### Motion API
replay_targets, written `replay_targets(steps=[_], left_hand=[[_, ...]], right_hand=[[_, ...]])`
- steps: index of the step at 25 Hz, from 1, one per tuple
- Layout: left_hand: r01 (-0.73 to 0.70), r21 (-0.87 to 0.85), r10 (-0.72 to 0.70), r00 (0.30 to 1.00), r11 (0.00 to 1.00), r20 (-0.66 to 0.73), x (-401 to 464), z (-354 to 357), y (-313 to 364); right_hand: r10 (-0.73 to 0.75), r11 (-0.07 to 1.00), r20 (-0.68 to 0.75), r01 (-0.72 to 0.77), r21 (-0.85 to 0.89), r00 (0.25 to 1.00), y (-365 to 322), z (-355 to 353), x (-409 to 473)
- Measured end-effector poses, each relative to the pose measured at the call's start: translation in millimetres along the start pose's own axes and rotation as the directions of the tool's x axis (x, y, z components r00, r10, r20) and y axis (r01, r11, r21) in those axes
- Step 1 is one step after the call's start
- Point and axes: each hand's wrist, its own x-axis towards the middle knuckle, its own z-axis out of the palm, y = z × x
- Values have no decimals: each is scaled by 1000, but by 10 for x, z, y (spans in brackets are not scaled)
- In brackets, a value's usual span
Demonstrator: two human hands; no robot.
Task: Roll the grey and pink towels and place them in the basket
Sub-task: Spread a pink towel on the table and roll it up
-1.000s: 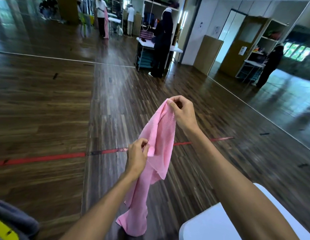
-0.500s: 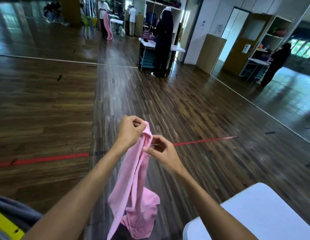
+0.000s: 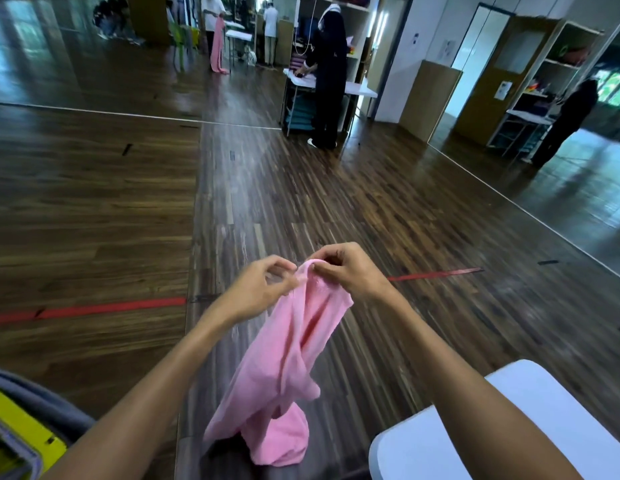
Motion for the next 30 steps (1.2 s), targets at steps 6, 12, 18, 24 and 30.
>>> replay_targets(steps=[6,12,18,24,30], left_hand=[[-97,91,119,952,991,-281,-1,259,37],[-6,-466,-166,930,885,-328,-6,222,221],[-16,-515,-193,917,857,-349,-40,236,258],[105,-524,-308,897,845,-317,-113,29,15],[5,335,45,989,942,-142,-178,58,-201]], right_hand=[[-58,990,-58,50,-133,997,-64,-64,99],[-3,995,-228,25,92,974,190,554,-475],[105,976,-274,-46,214,956,319,706,-343],[71,966,-174,-24,257,982,331,483,-245],[-130,986,-8,128,-103,991,151,323,-91]])
